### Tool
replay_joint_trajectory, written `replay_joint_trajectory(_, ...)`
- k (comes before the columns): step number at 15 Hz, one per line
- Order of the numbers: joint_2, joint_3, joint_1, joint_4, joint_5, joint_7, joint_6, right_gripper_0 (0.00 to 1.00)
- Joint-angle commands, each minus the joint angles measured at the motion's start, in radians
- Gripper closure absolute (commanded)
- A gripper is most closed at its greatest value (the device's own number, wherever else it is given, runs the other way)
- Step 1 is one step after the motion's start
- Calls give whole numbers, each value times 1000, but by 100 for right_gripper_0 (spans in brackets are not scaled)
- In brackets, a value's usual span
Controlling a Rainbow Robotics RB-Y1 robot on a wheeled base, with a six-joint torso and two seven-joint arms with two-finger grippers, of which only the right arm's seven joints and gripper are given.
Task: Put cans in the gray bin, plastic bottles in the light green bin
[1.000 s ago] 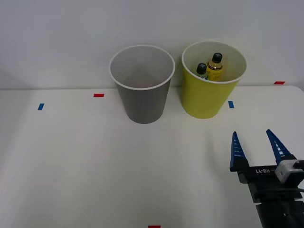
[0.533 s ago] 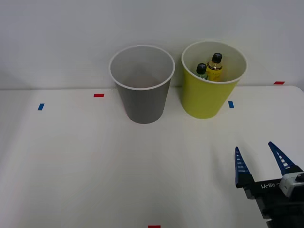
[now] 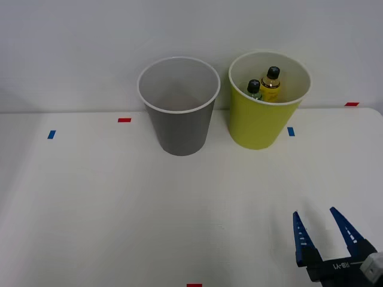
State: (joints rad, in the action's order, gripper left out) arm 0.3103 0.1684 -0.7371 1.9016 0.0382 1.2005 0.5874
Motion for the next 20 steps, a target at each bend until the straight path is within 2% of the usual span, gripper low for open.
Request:
replay_joint_trajectory(1,-59,-38,-13,-93,135,-165,111,21)
replay_joint_trajectory(3,-83,-49,-61,-93,215,-214,146,21)
replay_joint_trajectory(7,-142,-82,-104,-93,356,-231,204,21)
replay_joint_trajectory(9,-160,-81,-114,-93,405,-311,230,21)
replay_joint_trajectory(11,-172,-89,-114,-93,422,-374,249,20)
replay_joint_trajectory(15,-235,-138,-130,-93,454,-368,252,21)
replay_joint_trajectory(20,-267,-135,-156,-93,457,-363,249,20)
